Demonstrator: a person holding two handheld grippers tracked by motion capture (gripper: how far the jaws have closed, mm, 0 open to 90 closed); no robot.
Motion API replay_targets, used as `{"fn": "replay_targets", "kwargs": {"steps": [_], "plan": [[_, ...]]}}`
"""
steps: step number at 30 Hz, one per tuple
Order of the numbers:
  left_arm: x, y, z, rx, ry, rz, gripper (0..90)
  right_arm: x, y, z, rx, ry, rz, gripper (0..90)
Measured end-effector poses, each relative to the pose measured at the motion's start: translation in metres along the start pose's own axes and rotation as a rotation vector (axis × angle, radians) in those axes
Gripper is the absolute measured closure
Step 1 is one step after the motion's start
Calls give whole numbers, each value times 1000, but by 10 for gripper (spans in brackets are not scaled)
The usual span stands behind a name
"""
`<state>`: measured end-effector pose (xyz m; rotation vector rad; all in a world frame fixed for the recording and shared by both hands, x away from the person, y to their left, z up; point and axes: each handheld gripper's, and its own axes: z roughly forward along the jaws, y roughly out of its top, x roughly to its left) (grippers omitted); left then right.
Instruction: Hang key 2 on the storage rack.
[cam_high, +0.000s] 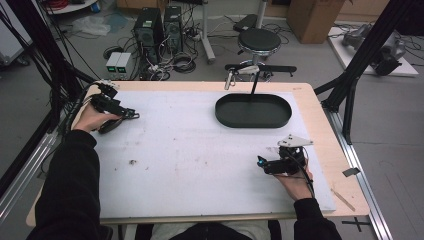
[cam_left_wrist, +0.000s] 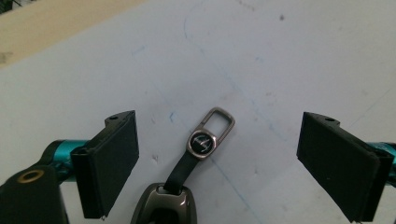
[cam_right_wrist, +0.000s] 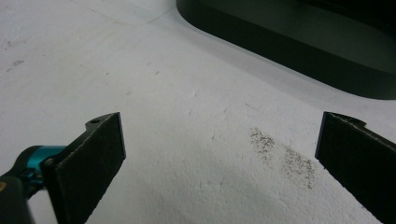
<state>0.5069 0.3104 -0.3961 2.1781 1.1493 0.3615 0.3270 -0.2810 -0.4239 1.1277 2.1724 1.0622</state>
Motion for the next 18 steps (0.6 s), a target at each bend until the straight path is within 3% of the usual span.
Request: {"fn": "replay_targets", "kwargs": {"steps": [7,11,14,18], "plan": [[4,-10,13,43,-4,13,179,2,0,1,14,-10,-10,8],[4,-11,14,62,24,29,276,2,0,2,18,-10,-16,8],[4,-11,16,74,57,39,288,1,0,2,22,-11,-13,8],[5,-13,18,98,64,32,352,1,0,1,16,-12,-15,8]]}}
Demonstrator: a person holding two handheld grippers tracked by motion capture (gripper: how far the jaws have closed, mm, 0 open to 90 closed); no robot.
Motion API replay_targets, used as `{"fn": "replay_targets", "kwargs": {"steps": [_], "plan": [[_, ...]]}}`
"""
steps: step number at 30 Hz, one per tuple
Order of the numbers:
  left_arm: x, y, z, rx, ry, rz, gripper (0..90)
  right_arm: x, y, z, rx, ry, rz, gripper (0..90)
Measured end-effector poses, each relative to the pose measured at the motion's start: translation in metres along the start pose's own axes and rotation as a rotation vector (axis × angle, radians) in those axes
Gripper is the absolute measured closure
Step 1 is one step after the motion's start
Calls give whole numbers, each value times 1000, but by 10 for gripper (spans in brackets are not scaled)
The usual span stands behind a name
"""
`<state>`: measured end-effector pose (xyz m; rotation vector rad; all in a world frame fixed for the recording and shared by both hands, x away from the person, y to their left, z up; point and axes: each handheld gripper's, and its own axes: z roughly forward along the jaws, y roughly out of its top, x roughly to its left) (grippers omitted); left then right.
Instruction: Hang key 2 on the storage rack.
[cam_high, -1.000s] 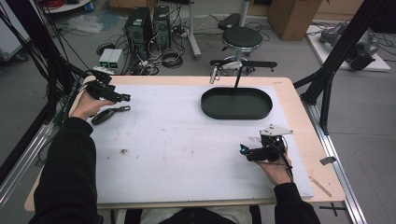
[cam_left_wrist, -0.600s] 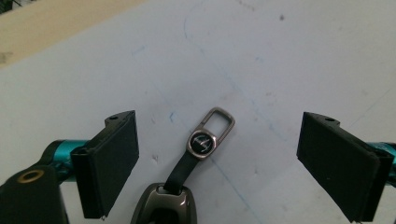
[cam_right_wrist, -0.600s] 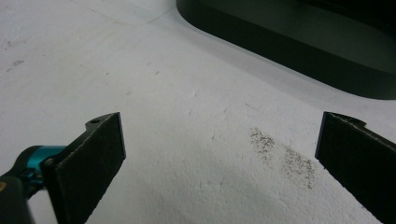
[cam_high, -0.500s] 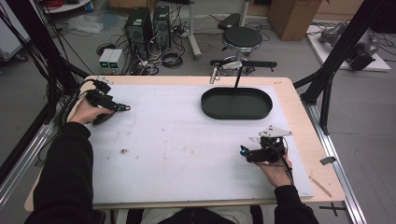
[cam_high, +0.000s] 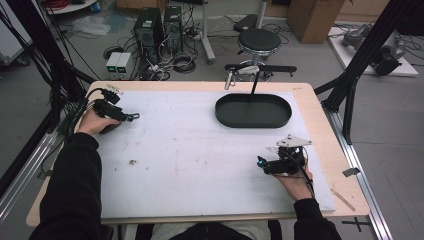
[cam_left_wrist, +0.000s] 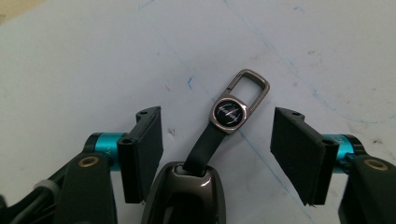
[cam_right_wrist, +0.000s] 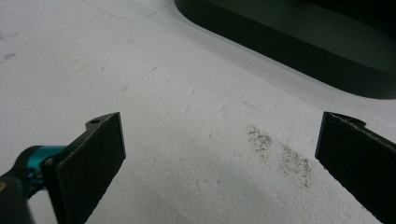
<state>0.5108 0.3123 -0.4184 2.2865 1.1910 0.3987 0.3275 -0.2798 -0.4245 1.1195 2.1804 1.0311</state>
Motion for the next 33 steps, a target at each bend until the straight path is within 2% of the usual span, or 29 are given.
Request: {"fn": "replay_targets", "kwargs": {"steps": [2,4,5,10,12,14,16,19,21,29,33], "plan": [[0,0,2,13,-7,-3,373,0,0,0,1,3,5,8],[-2,0,5,38,19,12,434,0,0,0,-3,5,-1,8],[-2,0,6,39,18,11,459,0,0,0,-2,2,0,8],[-3,0,7,37,-1,9,534,1,1,0,-1,3,-3,8],[-3,0,6,38,-5,13,590,1,1,0,0,2,-5,8],[-2,-1,5,38,-33,6,673,1,0,0,0,0,1,8],[-2,-4,3,32,-44,-4,732,1,0,-1,-2,0,1,9],[2,-9,2,7,-56,-50,812,1,1,0,0,-3,1,8],[2,-12,1,-15,-57,-47,845,1,2,1,-4,-1,-2,8],[-3,-11,0,-15,-8,1,875,2,3,-1,-6,-1,-6,8],[-2,-12,-3,-19,-44,5,875,2,4,-3,-17,-5,2,8]]}}
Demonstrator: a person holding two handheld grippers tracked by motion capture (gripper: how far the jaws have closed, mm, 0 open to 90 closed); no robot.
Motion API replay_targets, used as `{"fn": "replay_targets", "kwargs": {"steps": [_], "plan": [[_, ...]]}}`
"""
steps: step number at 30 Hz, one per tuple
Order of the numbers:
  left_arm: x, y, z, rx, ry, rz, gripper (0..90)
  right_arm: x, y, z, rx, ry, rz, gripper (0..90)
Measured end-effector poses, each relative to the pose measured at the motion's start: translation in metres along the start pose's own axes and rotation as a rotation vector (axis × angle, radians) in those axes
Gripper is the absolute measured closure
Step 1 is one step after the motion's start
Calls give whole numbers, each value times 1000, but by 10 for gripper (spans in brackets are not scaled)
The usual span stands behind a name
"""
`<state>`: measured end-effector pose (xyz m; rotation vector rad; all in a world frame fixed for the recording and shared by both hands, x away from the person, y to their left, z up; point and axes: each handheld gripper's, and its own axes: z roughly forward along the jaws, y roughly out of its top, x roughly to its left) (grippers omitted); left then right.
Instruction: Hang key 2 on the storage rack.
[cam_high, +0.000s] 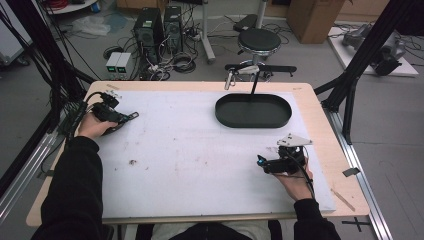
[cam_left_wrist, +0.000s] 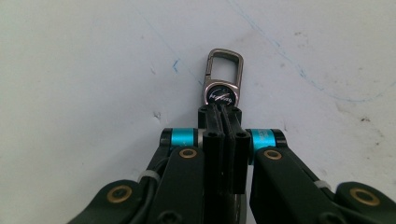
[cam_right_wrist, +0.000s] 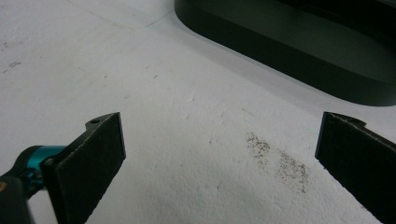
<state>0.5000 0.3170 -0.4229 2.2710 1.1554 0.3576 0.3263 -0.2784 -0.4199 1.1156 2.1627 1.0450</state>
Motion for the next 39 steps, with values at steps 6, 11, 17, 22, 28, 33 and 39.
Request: {"fn": "replay_targets", "kwargs": {"steps": [6,11,17,22,28,33,39], "plan": [[-1,2,-10,-29,4,9,874,0,0,1,4,2,-6,9],[-5,6,-19,-49,6,27,875,-1,1,0,-7,8,1,8],[-15,20,-31,-74,11,58,874,-2,2,-1,-19,11,3,9],[-25,34,-46,-108,13,99,874,-3,2,-1,-22,9,8,9],[-38,47,-55,-105,5,120,873,-5,2,-2,-30,17,11,9],[-47,53,-58,-106,-2,124,872,-7,1,-3,-26,19,18,8],[-61,65,-64,-114,-3,147,872,-7,1,-3,-34,33,17,8]]}}
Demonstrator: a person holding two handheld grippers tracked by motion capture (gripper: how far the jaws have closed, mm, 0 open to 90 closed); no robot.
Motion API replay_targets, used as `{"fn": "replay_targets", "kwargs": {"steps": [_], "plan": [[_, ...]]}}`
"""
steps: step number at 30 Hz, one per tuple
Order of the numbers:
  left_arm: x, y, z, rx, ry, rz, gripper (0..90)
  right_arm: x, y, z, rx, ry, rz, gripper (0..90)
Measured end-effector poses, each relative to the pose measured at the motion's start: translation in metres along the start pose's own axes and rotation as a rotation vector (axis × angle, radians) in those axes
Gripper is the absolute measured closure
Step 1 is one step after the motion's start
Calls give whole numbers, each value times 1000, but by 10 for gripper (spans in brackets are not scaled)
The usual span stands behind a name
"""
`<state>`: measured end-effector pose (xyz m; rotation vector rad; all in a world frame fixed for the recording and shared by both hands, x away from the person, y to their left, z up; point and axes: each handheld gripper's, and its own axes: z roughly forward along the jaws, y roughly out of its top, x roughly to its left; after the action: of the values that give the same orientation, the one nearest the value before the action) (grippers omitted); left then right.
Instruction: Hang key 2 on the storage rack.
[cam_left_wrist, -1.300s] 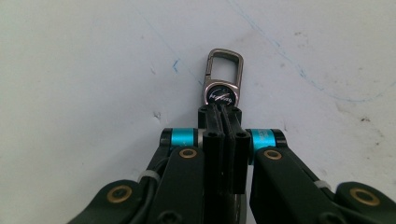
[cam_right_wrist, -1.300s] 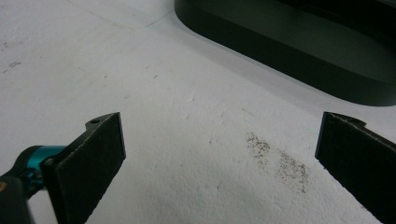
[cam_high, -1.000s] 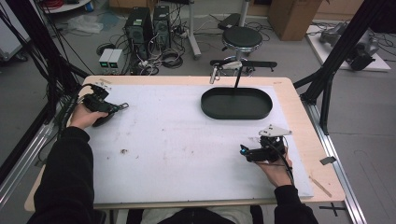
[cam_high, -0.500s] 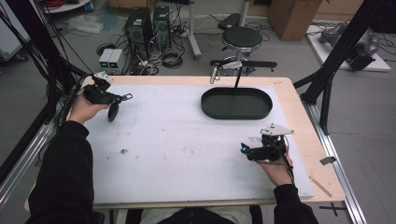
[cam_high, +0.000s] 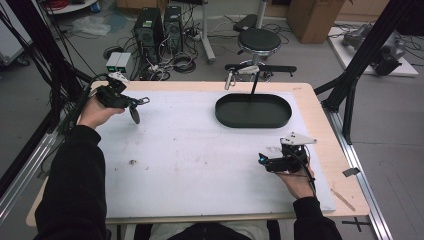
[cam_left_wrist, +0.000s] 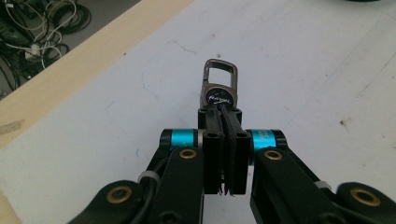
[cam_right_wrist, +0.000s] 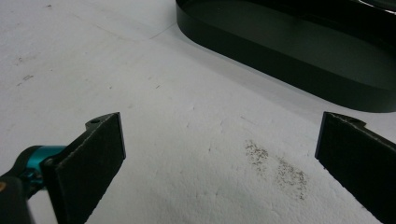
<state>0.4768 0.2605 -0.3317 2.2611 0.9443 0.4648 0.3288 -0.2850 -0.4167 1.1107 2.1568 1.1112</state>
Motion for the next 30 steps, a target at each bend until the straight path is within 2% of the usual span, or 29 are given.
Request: {"fn": "replay_targets", "kwargs": {"steps": [5,13,14,16,20,22,30], "plan": [[-9,14,-2,-9,4,10,872,-1,0,1,0,8,-2,8],[-26,38,10,-6,-39,35,872,-3,-1,-1,-11,20,4,8],[-28,41,12,-23,-43,31,872,-3,-1,-1,-11,23,4,8],[-31,46,16,-27,-60,29,872,-3,-1,0,-9,23,4,8],[-39,59,23,-20,-64,52,872,-3,-1,-1,-15,27,2,8],[-42,65,25,-31,-71,48,872,-3,-1,-1,-14,26,6,8],[-56,91,27,-57,-102,78,872,-2,-2,0,-3,40,-1,8]]}}
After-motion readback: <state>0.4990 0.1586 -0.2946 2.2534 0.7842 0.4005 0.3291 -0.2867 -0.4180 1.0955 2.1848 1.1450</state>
